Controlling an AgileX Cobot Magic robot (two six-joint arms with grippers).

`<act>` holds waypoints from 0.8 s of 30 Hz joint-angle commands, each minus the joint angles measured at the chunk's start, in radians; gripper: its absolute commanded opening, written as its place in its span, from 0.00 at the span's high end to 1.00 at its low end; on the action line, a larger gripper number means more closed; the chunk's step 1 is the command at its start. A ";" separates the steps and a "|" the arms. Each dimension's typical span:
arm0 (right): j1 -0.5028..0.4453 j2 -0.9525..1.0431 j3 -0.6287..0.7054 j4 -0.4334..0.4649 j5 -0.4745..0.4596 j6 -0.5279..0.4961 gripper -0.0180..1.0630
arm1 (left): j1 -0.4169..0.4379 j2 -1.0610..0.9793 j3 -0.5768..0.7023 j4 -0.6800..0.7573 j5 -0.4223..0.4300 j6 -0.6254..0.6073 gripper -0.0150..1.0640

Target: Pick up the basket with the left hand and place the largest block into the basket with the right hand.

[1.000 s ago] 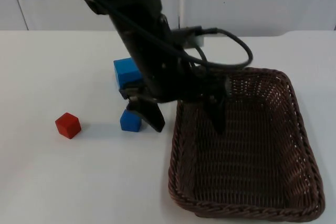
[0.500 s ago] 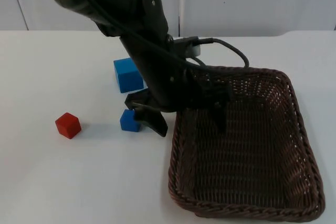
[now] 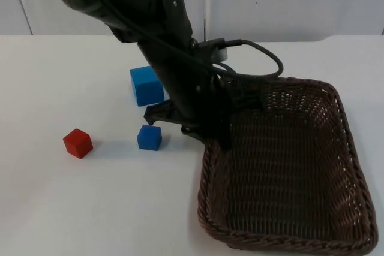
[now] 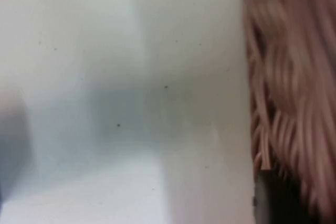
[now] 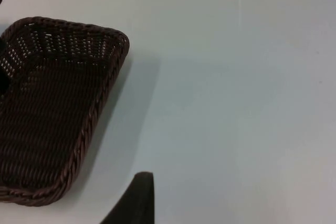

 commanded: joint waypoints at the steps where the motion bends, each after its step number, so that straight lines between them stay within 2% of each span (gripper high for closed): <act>1: -0.008 -0.004 0.000 -0.006 -0.006 0.000 0.02 | -0.003 0.000 -0.006 -0.015 -0.010 -0.005 0.90; 2: -0.008 -0.004 0.000 -0.006 -0.006 0.000 0.02 | -0.003 0.000 -0.006 -0.017 -0.015 -0.016 0.99; 12: -0.008 -0.004 0.000 -0.006 -0.006 0.000 0.02 | -0.003 -0.011 -0.006 -0.092 0.022 -0.035 0.99; 20: -0.008 -0.004 0.000 -0.006 -0.006 0.000 0.02 | -0.003 -0.092 -0.006 -0.062 0.034 -0.031 0.99; 24: -0.008 -0.004 0.000 -0.005 -0.006 0.000 0.02 | 0.001 -0.146 -0.006 -0.033 0.075 -0.031 0.99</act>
